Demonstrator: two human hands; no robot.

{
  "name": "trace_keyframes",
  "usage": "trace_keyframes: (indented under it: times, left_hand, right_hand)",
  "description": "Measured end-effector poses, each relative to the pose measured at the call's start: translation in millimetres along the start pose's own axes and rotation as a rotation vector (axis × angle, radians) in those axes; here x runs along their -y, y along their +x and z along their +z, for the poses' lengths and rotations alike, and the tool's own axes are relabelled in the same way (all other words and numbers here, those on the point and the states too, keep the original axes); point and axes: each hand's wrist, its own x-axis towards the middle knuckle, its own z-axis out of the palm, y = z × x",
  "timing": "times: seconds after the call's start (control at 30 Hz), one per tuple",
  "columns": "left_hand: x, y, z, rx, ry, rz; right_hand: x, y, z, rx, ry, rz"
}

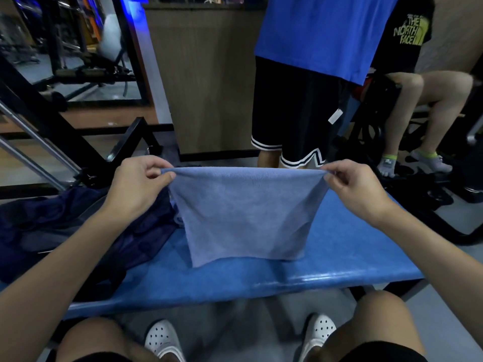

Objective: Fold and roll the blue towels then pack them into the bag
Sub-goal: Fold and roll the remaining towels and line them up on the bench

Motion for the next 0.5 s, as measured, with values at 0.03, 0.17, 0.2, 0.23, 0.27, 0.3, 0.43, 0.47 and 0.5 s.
trace_keyframes:
  times: [0.03, 0.17, 0.2, 0.23, 0.27, 0.3, 0.43, 0.47, 0.5]
  left_hand:
    - [-2, 0, 0, 0.004, 0.026, 0.009]
    - [-13, 0, 2, 0.025, 0.057, 0.001]
    - [-16, 0, 2, 0.056, -0.001, -0.042]
    - [-18, -2, 1, 0.099, -0.094, -0.100]
    - [-20, -2, 1, 0.137, -0.202, -0.168]
    - [-21, -2, 0, 0.178, -0.310, -0.242]
    - [-25, 1, -5, 0.315, -0.439, -0.407]
    - [-25, 2, -5, 0.343, -0.429, -0.421]
    - [-26, 2, -4, 0.367, -0.431, -0.435]
  right_hand:
    - [1, 0, -2, -0.004, -0.064, -0.023]
    - [5, -2, -14, 0.022, -0.108, -0.011]
    - [4, -4, -16, 0.050, -0.065, 0.027]
    - [4, -5, -19, 0.070, -0.023, 0.061]
    - [4, -7, -22, 0.080, 0.020, 0.091]
    - [5, -8, -25, 0.081, 0.075, 0.120]
    - [9, -9, -34, 0.034, 0.274, 0.218]
    - [8, -8, -35, 0.036, 0.282, 0.232]
    - [8, -7, -36, 0.043, 0.277, 0.243]
